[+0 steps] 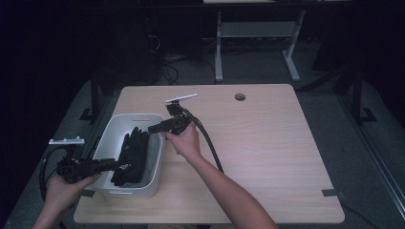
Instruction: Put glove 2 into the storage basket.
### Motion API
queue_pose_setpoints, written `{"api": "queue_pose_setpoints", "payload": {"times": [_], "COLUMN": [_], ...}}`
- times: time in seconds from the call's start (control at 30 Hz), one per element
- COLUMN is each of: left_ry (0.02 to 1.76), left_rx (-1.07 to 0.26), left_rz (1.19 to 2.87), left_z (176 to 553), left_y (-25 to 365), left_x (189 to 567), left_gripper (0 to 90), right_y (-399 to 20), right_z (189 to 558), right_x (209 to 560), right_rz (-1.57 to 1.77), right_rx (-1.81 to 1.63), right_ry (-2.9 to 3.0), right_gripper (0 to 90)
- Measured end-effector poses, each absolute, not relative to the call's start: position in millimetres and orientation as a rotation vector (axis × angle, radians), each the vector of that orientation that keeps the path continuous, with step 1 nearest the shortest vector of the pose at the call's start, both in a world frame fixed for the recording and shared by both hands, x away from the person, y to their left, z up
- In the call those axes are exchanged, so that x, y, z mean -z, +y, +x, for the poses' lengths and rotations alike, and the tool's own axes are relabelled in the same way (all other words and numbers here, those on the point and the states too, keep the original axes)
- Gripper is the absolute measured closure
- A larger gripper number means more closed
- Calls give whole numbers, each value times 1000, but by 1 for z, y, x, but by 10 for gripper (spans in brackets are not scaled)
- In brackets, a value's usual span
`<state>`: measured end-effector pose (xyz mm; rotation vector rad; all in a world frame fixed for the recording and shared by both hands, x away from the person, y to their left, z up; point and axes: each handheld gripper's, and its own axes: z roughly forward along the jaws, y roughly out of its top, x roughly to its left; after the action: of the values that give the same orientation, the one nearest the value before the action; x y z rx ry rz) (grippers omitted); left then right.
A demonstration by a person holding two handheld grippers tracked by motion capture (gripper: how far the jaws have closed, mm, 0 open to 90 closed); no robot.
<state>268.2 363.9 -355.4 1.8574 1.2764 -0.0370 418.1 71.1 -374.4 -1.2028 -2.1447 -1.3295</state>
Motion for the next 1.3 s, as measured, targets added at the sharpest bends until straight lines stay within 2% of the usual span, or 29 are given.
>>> {"api": "queue_pose_setpoints", "payload": {"times": [0.47,1.3], "left_ry": [1223,1151], "left_rx": [42,61], "left_rz": [1870,1886], "left_z": [276,290], "left_y": [343,303], "left_x": [343,333], "left_gripper": [601,521], "right_y": [41,-16], "right_z": [417,417], "right_x": [362,345], "right_rz": [-1198,-1238], "right_rx": [1384,1464], "right_ry": [-2123,-2086], "right_gripper": [620,572]}}
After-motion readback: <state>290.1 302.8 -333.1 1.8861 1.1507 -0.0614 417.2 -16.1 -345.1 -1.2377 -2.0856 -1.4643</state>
